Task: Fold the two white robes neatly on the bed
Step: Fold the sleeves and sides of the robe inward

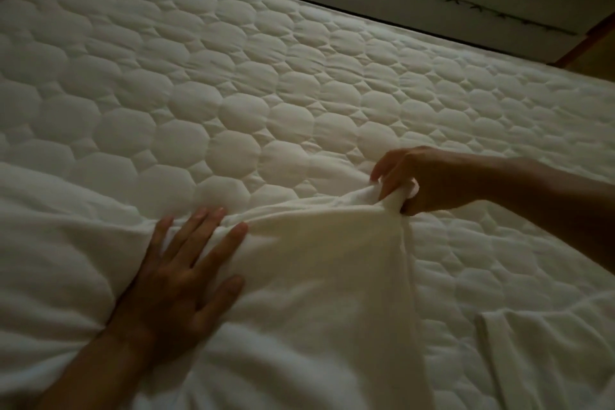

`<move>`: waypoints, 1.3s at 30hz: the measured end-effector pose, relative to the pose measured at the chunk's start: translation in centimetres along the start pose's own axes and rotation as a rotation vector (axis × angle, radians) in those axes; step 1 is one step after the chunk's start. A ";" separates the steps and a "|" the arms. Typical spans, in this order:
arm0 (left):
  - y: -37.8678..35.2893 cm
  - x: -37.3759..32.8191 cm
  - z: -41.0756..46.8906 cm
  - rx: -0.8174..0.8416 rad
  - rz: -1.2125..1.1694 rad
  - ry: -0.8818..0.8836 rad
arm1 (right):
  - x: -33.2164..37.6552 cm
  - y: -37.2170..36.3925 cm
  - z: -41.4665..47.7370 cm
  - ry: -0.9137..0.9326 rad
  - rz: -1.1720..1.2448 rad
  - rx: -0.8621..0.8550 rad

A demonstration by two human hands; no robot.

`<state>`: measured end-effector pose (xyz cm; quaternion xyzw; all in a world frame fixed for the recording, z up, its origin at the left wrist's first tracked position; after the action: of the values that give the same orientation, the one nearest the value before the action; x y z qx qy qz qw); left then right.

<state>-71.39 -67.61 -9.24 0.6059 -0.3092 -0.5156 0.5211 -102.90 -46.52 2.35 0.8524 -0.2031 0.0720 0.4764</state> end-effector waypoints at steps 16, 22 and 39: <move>-0.3 0.3 0.1 0.008 0.030 -0.014 | -2.7 -2.9 2.1 -0.590 0.535 -0.561; -0.1 0.3 0.0 0.032 0.041 0.007 | 3.0 -4.2 0.5 -0.573 0.187 -1.140; 2.3 -2.0 0.5 0.142 0.251 0.134 | 16.0 -10.8 3.2 -0.355 -0.079 -0.816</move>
<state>-71.98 -66.57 -6.38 0.6308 -0.3827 -0.3817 0.5568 -84.11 -48.64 -2.77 0.6010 -0.2607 -0.1796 0.7338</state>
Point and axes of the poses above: each hand's wrist, its own z-axis towards the middle knuckle, its own y-axis out of the back of the hand, x = y × z, the point moved 1 cm from there along z, towards the middle knuckle, and after that the axes turned 11 degrees about y, right-handed, at the moved point
